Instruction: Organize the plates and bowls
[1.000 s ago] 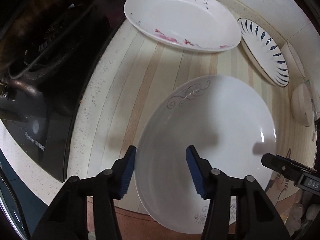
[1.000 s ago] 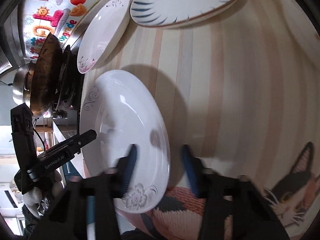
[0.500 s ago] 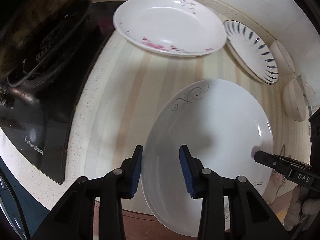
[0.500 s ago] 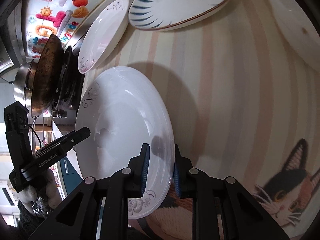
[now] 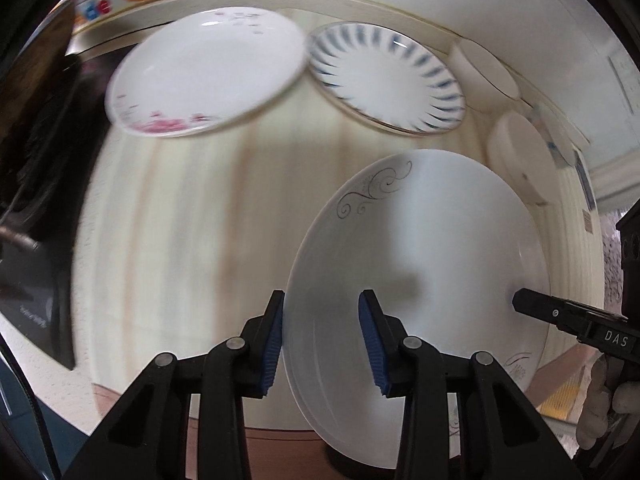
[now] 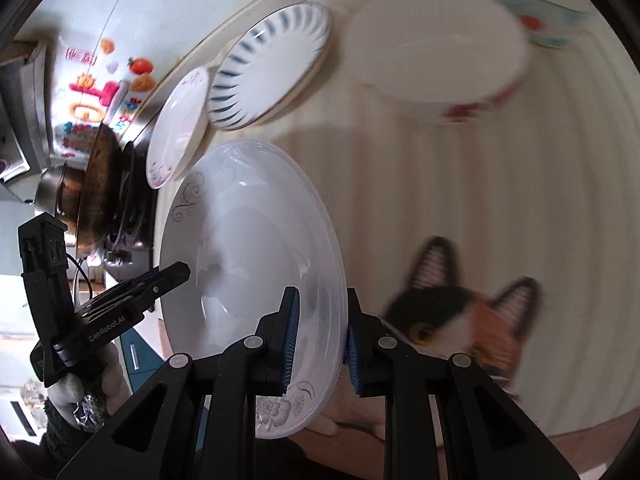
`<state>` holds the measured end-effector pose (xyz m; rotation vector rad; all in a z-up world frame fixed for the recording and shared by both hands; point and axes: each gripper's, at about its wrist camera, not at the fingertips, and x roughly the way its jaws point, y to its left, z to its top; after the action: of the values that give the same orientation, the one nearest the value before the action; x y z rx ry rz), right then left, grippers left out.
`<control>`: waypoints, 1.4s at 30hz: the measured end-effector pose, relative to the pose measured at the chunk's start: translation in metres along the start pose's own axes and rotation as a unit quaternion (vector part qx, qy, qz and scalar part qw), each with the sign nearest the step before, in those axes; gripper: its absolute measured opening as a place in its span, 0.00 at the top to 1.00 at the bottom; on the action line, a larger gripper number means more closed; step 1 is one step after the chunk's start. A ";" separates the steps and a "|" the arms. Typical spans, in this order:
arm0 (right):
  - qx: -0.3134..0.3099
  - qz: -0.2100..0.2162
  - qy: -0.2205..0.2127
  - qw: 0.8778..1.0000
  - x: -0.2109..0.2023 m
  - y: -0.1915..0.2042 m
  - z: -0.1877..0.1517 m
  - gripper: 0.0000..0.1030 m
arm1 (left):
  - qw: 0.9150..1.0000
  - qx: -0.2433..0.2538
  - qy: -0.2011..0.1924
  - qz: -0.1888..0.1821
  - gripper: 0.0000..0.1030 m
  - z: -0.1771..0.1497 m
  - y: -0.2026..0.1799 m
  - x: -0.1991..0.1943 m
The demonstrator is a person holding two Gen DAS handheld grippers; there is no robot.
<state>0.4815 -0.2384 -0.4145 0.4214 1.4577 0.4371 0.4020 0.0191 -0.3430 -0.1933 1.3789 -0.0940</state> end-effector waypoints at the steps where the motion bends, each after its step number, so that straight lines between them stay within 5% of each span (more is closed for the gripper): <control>1: 0.007 -0.002 -0.002 1.000 -0.004 -0.008 -0.002 0.77 | 1.000 0.004 0.002 -0.003 0.67 0.000 -0.004 0.001; 11: 0.056 -0.022 -0.003 0.998 -0.008 -0.070 -0.015 0.77 | 0.999 0.045 0.022 -0.005 0.67 -0.002 -0.057 0.035; 21: 0.067 -0.023 0.018 0.997 -0.001 -0.082 -0.013 0.75 | 0.998 0.058 0.027 0.006 0.67 0.004 -0.076 0.050; 25: 0.072 -0.030 0.011 0.997 -0.020 -0.081 -0.010 0.74 | 0.999 0.042 0.006 -0.006 0.67 0.008 -0.067 0.024; 31: 0.017 -0.051 -0.017 0.998 -0.067 -0.037 0.003 0.68 | 0.997 -0.023 -0.076 0.000 0.66 0.032 -0.027 -0.041; 35: -0.036 -0.015 -0.031 0.999 -0.078 0.023 0.035 0.62 | 0.991 -0.079 -0.110 0.015 0.64 0.051 0.013 -0.064; 42: -0.127 0.021 -0.027 0.991 -0.012 0.137 0.136 0.58 | 0.976 -0.180 -0.112 0.059 0.64 0.072 0.087 -0.048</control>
<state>0.6124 -0.1291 -0.3231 0.2592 1.3224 0.6319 0.4596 0.1191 -0.3001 -0.4118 1.1702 0.2717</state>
